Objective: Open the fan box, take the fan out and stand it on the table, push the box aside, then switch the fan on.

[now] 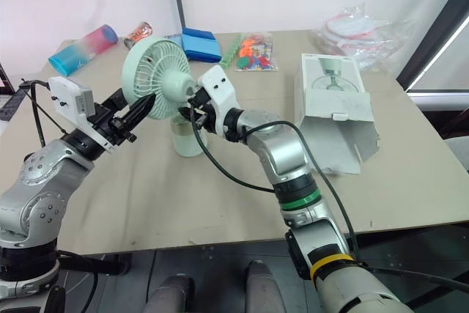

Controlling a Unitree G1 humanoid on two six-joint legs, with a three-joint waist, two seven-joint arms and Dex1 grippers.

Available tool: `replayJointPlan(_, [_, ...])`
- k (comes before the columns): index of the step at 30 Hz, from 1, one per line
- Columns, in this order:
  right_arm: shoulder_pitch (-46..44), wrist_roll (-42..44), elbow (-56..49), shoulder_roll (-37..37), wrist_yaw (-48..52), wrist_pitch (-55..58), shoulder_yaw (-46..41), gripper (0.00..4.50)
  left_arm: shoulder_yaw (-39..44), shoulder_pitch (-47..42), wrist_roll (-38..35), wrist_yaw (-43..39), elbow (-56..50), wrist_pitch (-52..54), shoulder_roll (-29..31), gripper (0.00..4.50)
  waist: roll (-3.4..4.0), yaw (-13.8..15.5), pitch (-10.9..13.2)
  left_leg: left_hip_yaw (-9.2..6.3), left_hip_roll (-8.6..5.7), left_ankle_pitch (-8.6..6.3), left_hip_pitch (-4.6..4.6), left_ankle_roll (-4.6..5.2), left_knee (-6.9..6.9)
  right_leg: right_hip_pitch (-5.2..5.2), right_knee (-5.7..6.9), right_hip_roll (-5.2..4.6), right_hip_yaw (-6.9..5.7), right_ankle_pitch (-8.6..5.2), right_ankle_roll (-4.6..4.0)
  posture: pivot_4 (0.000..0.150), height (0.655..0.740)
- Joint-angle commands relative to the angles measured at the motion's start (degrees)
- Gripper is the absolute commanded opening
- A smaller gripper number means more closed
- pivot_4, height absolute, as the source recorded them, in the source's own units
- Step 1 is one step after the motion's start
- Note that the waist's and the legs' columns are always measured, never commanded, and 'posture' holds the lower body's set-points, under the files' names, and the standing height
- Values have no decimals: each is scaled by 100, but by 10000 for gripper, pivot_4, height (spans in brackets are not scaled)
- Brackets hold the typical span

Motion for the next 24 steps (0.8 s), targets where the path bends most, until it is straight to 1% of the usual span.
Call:
replayJointPlan(1, [-152,119,-222,63,41,11,-88,14887,179,-120,-20,-51,-247,-254,12,18967,0,0,0,0,0,0,0,0,0,-1,0,0,0,0,0,1500,7400])
replayJointPlan(17, [-170,90,-91,103,6,-13,-77,14887,132,-176,-28,-30,-287,-218,-35,18967,0,-1,0,0,0,0,0,0,0,-1,1,0,0,0,0,1500,7400])
replayJointPlan(21, [-165,114,-67,142,-18,9,-103,3850,106,-157,-22,-7,-323,-212,-59,18967,0,-1,0,0,0,0,0,0,0,0,1,0,0,0,0,1500,7400])
replayJointPlan(22, [-162,118,-65,148,-17,17,-109,2946,103,-152,-21,-4,-331,-210,-64,18967,0,-1,0,0,0,0,0,0,0,0,1,0,0,0,-1,1500,7400])
replayJointPlan(24, [-162,120,-55,161,-7,18,-113,2946,114,-149,-42,13,-342,-193,-77,18967,0,-2,0,0,0,0,0,0,0,-1,2,0,0,0,-1,1500,7400])
